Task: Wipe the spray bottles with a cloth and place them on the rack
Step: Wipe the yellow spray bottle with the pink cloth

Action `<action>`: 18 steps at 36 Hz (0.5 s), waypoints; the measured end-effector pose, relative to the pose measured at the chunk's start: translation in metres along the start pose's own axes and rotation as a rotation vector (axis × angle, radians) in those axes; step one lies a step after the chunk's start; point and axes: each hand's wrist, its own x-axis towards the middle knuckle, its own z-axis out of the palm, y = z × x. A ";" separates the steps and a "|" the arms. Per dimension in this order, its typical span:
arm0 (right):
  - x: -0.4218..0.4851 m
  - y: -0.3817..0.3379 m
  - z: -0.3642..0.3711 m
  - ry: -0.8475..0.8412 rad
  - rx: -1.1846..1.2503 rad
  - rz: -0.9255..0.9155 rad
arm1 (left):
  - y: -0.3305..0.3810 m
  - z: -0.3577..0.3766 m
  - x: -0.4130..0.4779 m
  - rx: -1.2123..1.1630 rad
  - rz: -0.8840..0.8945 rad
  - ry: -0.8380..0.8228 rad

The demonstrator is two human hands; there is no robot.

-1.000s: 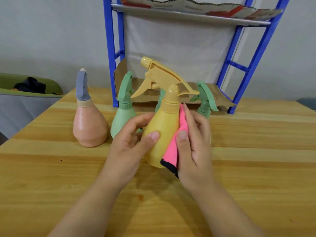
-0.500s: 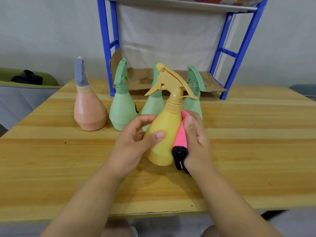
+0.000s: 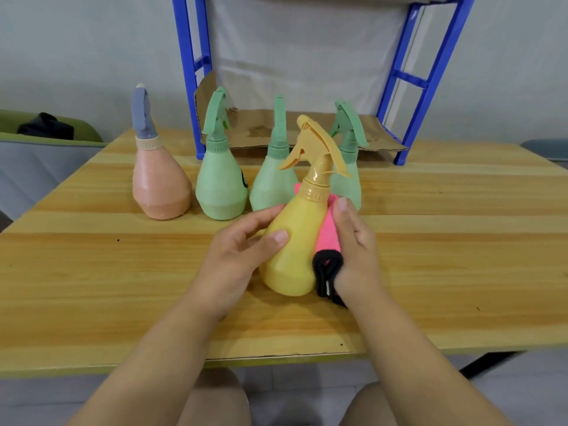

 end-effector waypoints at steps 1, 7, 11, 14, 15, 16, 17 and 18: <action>0.000 0.000 0.000 0.010 0.007 0.009 | -0.002 0.000 0.001 0.030 -0.001 0.000; -0.003 0.004 0.005 0.049 -0.222 -0.163 | -0.005 0.000 0.006 0.096 -0.017 0.026; -0.006 0.003 0.005 -0.019 -0.318 -0.213 | -0.002 -0.001 0.006 -0.043 -0.037 0.130; -0.009 0.001 0.008 -0.049 -0.364 -0.252 | 0.001 -0.003 0.005 -0.134 -0.049 0.145; -0.010 0.000 0.009 -0.048 -0.369 -0.259 | 0.002 -0.003 0.005 -0.147 -0.044 0.121; -0.010 0.000 0.009 -0.049 -0.349 -0.258 | 0.003 -0.003 0.004 -0.148 -0.040 0.090; -0.011 -0.002 0.008 -0.056 -0.298 -0.237 | 0.004 -0.003 0.003 -0.147 -0.041 0.060; -0.012 -0.005 0.007 -0.065 -0.217 -0.195 | 0.004 -0.003 0.002 -0.149 -0.044 0.033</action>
